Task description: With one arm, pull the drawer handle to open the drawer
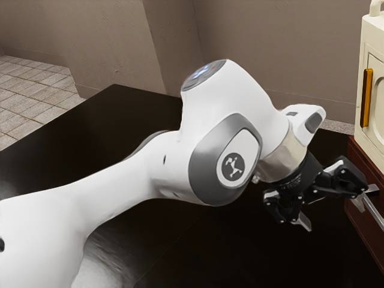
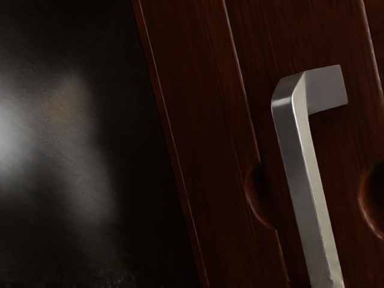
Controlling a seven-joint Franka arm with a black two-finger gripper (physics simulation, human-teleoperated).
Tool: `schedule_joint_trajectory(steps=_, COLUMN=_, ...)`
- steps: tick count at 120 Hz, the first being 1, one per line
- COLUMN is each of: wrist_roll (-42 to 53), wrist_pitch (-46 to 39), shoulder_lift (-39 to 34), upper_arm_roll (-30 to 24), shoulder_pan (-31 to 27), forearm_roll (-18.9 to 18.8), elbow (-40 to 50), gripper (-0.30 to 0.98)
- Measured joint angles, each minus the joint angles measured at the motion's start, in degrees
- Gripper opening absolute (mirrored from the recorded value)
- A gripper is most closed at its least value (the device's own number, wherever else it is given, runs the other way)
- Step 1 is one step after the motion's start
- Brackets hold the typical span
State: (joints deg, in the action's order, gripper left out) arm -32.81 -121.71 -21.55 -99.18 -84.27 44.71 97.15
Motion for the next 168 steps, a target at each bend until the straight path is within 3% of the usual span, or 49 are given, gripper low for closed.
schedule_joint_trajectory(steps=63, wrist_roll=-4.10, wrist_pitch=-0.15, shoulder_lift=-2.50, upper_arm_roll=-7.27, shoulder_pan=-6.71, forearm_roll=3.12, elbow=-2.36, gripper=0.69)
schedule_joint_trajectory(steps=98, wrist_roll=-5.76, wrist_pitch=-0.35, shoulder_lift=-2.64, upper_arm_roll=-7.65, shoulder_pan=-7.06, forearm_roll=3.38, elbow=-1.92, gripper=0.69)
schedule_joint_trajectory(steps=112, wrist_roll=-6.16, wrist_pitch=-0.77, shoulder_lift=-3.52, upper_arm_roll=-7.85, shoulder_pan=-9.78, forearm_roll=2.98, elbow=-3.91, gripper=0.69)
schedule_joint_trajectory(steps=131, wrist_roll=-6.59, wrist_pitch=-1.68, shoulder_lift=-4.96, upper_arm_roll=-14.92, shoulder_pan=-17.23, forearm_roll=2.83, elbow=-7.05, gripper=0.69)
schedule_joint_trajectory(steps=168, wrist_roll=-7.35, wrist_pitch=-2.31, shoulder_lift=-6.16, upper_arm_roll=-18.63, shoulder_pan=-19.57, forearm_roll=3.09, elbow=-7.01, gripper=0.69)
